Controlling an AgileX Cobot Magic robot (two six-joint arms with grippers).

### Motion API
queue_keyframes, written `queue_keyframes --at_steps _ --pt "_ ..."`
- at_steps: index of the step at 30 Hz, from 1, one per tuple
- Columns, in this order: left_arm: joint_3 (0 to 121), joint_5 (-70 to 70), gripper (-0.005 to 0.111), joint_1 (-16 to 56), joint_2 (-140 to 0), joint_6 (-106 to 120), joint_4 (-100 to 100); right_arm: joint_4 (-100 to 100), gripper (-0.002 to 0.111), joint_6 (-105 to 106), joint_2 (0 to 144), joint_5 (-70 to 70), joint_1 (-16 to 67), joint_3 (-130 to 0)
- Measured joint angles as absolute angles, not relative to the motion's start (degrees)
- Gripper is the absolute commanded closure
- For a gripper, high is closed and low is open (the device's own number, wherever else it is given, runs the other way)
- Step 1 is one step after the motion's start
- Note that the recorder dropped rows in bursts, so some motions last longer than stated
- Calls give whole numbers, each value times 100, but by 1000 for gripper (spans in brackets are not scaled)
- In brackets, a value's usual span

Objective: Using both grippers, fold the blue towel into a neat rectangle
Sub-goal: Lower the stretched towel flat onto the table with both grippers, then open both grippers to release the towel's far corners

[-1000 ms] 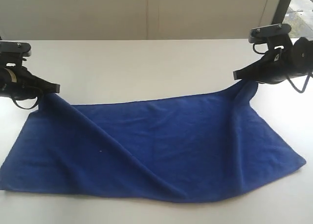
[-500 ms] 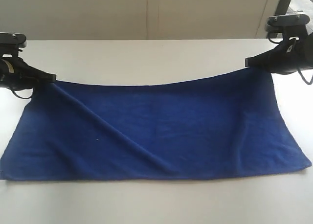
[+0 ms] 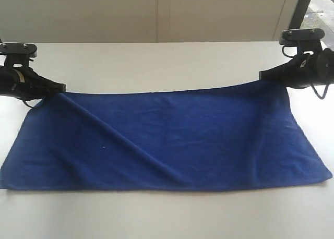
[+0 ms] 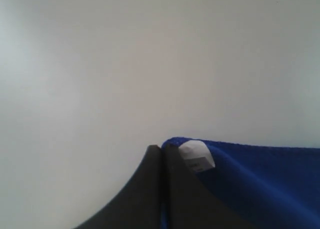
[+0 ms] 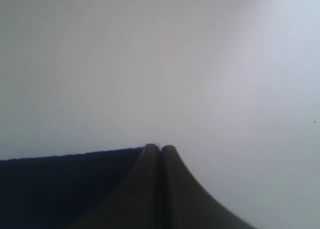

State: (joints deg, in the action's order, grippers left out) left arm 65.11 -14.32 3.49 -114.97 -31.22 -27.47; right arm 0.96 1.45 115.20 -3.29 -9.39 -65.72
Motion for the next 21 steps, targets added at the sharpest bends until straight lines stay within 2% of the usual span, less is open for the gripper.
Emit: queue_keyframes --at_steps 21 --pt "6511 -2003 107 349 -11742 -2867 -2747 96 108 145 11888 -421 -1141 -6969"
